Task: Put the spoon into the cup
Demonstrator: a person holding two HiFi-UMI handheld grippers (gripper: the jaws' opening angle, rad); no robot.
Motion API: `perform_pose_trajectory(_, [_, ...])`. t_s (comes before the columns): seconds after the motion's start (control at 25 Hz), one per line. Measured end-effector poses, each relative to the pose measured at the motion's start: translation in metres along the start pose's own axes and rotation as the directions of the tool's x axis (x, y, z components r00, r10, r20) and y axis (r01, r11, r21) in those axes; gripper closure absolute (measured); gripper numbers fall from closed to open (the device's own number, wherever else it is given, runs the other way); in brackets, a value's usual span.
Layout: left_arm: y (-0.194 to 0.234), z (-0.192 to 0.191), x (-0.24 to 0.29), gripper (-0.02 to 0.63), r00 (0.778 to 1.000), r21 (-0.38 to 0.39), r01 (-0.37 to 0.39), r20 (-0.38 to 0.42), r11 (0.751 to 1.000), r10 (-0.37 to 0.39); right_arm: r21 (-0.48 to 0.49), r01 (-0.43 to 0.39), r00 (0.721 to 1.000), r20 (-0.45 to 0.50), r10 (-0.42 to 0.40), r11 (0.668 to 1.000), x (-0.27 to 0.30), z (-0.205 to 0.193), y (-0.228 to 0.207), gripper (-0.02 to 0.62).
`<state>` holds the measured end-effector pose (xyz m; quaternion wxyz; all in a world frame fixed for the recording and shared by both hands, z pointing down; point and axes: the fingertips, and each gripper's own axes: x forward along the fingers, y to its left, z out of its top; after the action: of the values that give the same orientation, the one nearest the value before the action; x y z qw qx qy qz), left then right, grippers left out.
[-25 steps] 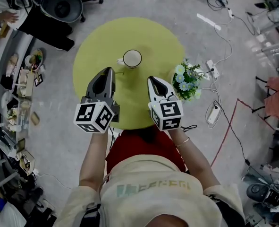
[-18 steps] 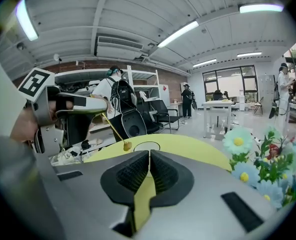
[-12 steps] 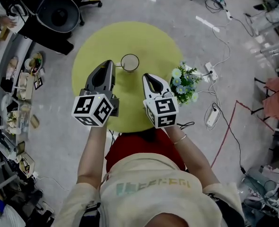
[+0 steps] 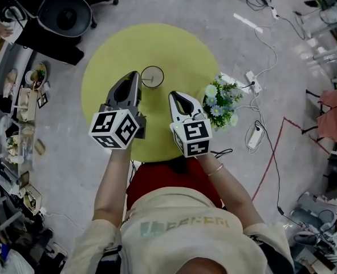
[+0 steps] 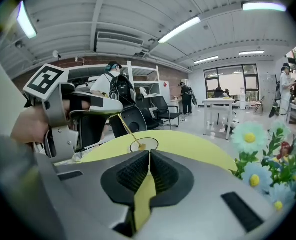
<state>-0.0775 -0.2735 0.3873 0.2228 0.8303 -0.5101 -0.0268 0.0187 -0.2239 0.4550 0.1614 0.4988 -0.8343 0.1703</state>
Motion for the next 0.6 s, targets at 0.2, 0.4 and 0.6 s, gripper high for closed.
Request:
perform_pose_trajectory(0.2, [0.004, -0.011, 0.016, 0.581, 1.0, -0.019, -0.003, -0.026, 1.0, 0.003, -0.002, 0.0, 0.999, -0.037, 0.0, 1.0, 0.014, -0.008, -0.007, 0.558])
perform_pose_trajectory(0.4, [0.008, -0.022, 0.026, 0.581, 0.999, -0.028, -0.003, -0.049, 1.0, 0.002, -0.001, -0.005, 0.997, -0.079, 0.005, 1.0, 0.027, -0.018, -0.011, 0.558])
perform_pose_trajectory(0.6, [0.015, -0.03, 0.03, 0.581, 0.998, -0.043, -0.005, -0.068, 0.999, 0.002, 0.014, -0.005, 0.994, -0.106, 0.007, 1.0, 0.038, -0.025, -0.008, 0.558])
